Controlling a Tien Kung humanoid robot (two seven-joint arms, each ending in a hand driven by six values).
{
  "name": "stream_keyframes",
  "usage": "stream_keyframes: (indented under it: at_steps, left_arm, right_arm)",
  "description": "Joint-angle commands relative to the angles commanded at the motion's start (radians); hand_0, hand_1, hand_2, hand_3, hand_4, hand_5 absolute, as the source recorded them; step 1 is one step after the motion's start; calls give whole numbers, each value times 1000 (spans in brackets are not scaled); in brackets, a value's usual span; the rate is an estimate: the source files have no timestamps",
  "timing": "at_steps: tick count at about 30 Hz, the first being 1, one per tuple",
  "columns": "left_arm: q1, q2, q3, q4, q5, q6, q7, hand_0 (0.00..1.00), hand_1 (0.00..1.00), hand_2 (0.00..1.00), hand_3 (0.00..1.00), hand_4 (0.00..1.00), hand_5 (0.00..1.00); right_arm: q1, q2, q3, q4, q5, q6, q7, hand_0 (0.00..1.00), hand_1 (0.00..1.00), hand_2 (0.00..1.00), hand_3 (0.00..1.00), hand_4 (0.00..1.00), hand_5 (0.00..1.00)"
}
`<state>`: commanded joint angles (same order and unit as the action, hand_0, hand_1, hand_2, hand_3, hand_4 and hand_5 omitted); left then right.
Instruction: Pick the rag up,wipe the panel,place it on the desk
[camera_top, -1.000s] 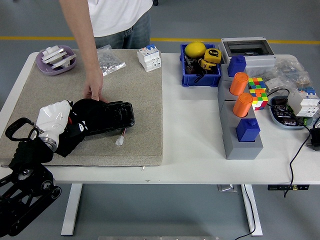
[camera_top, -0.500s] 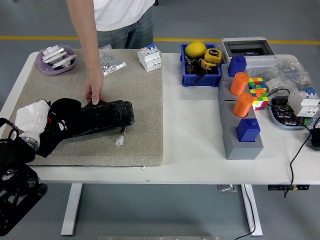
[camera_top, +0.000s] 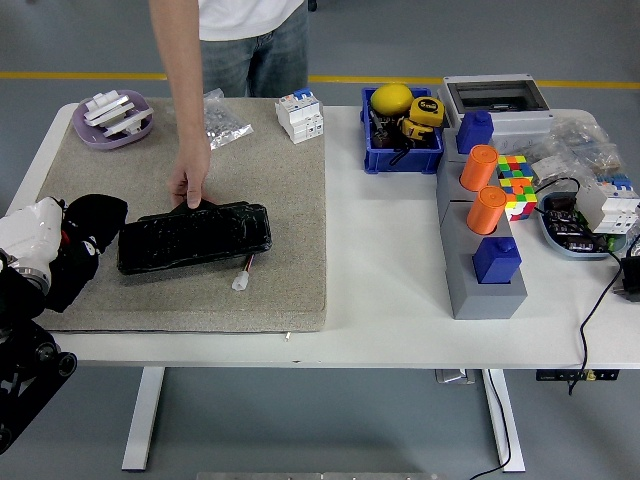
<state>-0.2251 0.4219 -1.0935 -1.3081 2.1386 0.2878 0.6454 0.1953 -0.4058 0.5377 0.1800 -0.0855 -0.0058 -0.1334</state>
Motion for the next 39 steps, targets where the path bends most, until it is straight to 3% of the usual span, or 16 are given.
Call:
stream_keyframes:
  at_steps: [7,14,15,20,21,23,26,27,38,39]
  left_arm:
    - [-35,-5,-3,59,-30,19,0,203,121,472,404,116,2]
    - [-68,-7,1,164,-61,60,0,209,132,472,406,120,2]
    - [-64,-4,2,177,-80,69,-15,272,264,512,514,553,2]
    - [-49,-10,-10,205,-146,83,-80,272,264,512,514,553,2]
    - [-48,-12,-12,206,-153,85,-90,302,378,538,577,604,2]
    - [-47,-14,-16,207,-171,86,-114,302,378,538,577,604,2]
    - [-46,-13,-16,205,-180,84,-123,302,378,538,577,604,2]
    - [-46,-12,-14,205,-179,86,-125,320,481,545,580,665,2]
    - [-40,-1,-19,200,-183,70,-114,327,515,553,580,693,2]
    - [-39,1,-17,195,-191,65,-113,328,532,566,577,736,37]
  right_arm:
    - [5,2,-19,0,18,1,4,709,503,632,621,998,558]
    - [7,5,-29,0,24,2,4,709,502,632,620,998,558]
    - [8,6,-29,0,24,1,4,709,502,632,620,998,558]
    - [3,8,-20,0,13,0,-1,709,502,632,620,998,558]
    - [3,8,-16,0,11,0,-2,709,502,632,620,998,557]
    - [4,9,-10,0,4,0,-4,709,502,632,620,998,557]
    - [5,11,-5,0,-4,-1,-6,709,502,632,620,998,557]
    - [5,11,-1,0,-8,-1,-7,709,502,632,620,998,557]
    - [1,16,0,0,-10,0,-6,710,502,632,620,998,556]
    - [1,16,-2,0,-8,1,-4,710,501,632,619,998,555]
